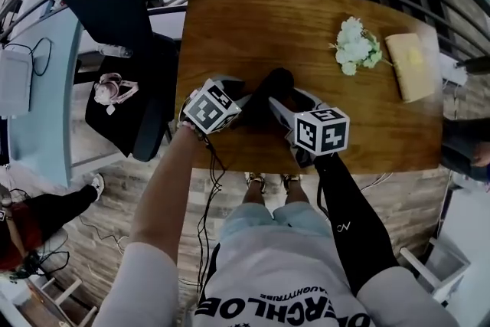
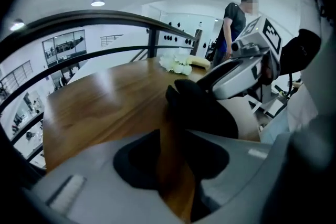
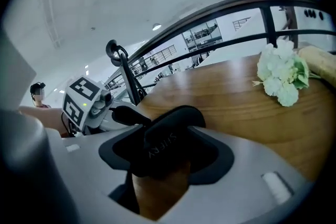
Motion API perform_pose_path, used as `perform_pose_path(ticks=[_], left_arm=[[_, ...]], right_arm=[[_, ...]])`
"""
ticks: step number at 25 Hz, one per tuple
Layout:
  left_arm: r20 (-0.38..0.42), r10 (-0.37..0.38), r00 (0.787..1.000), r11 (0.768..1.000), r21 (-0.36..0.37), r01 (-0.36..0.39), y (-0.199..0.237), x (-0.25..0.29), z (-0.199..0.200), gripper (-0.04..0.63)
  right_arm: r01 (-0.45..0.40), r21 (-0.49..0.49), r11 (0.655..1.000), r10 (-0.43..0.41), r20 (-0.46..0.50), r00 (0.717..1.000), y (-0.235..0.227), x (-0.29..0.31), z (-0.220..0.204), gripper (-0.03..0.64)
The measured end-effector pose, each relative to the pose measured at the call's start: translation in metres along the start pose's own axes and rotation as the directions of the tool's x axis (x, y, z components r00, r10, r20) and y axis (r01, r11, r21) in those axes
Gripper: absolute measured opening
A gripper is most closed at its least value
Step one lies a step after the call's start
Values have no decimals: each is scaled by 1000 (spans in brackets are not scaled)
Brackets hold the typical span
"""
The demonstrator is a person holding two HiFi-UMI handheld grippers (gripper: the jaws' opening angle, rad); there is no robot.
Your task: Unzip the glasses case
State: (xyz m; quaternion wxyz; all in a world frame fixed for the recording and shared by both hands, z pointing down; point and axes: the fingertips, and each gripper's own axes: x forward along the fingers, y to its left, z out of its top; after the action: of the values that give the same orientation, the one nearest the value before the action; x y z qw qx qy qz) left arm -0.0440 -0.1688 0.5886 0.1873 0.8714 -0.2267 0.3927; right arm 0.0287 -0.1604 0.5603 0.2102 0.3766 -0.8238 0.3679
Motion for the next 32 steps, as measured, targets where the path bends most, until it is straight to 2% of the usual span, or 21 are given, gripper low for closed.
perform_pose_path(ticks=[4,7,9,13,21,29,32], left_arm=[[15,-93,996,993,76,91,-33,9,18,247],[37,-136,990,987,95,132,-49,25,18,253],[49,-127,991,990,69,123,-50,22,17,256],[136,-91,986,996,22,89,-49,1,37,259],[177,-124,976,989,106,107,-58,3,49,235],[150,-115,982,985,145,93,-54,4,47,256],[71,-83,994,977,204,67,-48,9,33,255]], right_arm=[[12,45,999,-13,21,1000,-6,-2,4,338],[41,23,999,-41,18,999,-9,-2,6,325],[61,-5,998,-61,7,998,-12,-2,4,280],[48,-10,999,-48,6,999,-13,-1,1,270],[20,41,999,-21,22,1000,-17,-5,0,252],[21,14,1000,-21,14,1000,-25,-10,0,252],[31,4,1000,-31,13,999,-33,-15,1,253]])
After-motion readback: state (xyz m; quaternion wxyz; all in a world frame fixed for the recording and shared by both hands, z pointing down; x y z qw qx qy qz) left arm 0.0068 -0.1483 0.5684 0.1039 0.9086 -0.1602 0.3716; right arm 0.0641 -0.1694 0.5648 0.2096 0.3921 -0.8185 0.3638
